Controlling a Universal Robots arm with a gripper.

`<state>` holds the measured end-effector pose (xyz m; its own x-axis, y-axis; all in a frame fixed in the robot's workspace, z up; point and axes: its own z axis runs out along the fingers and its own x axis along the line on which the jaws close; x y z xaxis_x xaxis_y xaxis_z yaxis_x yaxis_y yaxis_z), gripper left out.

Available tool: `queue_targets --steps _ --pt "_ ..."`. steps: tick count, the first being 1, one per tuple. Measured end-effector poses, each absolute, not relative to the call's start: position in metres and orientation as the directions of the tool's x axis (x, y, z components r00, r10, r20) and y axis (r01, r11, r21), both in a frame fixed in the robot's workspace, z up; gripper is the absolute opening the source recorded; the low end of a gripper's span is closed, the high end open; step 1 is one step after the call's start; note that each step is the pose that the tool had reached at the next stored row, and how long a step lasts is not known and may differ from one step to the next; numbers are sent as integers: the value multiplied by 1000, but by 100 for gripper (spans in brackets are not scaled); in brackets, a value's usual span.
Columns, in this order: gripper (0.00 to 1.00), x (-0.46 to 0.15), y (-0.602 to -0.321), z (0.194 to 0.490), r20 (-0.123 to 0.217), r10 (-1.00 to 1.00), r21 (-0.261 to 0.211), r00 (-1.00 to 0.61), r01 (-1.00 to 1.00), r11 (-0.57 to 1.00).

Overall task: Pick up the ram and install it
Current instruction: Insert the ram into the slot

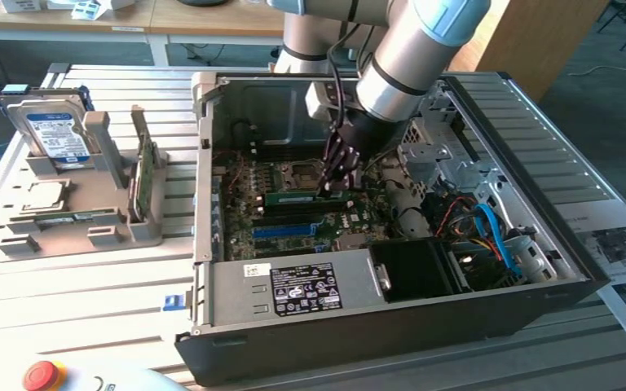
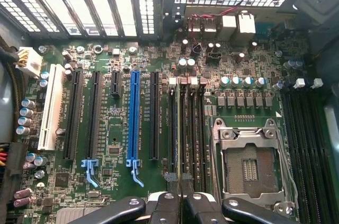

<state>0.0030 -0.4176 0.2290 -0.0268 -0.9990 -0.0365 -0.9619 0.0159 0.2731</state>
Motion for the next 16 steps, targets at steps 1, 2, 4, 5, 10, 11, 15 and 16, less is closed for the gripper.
queue_targets --steps 1,2,4,5,10,11,15,16 --pt "12 3 -418 228 -37 -999 273 -27 -962 16" --pt "12 3 -418 228 -37 -999 273 -27 -962 16" --pt "12 3 -418 227 -37 -999 273 -27 -962 16" --pt "12 3 -418 227 -37 -999 273 -27 -962 16" --pt "12 3 -418 227 -37 -999 273 -27 -962 16" --pt "12 3 -418 227 -37 -999 273 -27 -962 15" --pt "12 3 -418 228 -37 -999 273 -25 -962 14" --pt "12 3 -418 228 -37 -999 273 -25 -962 14"
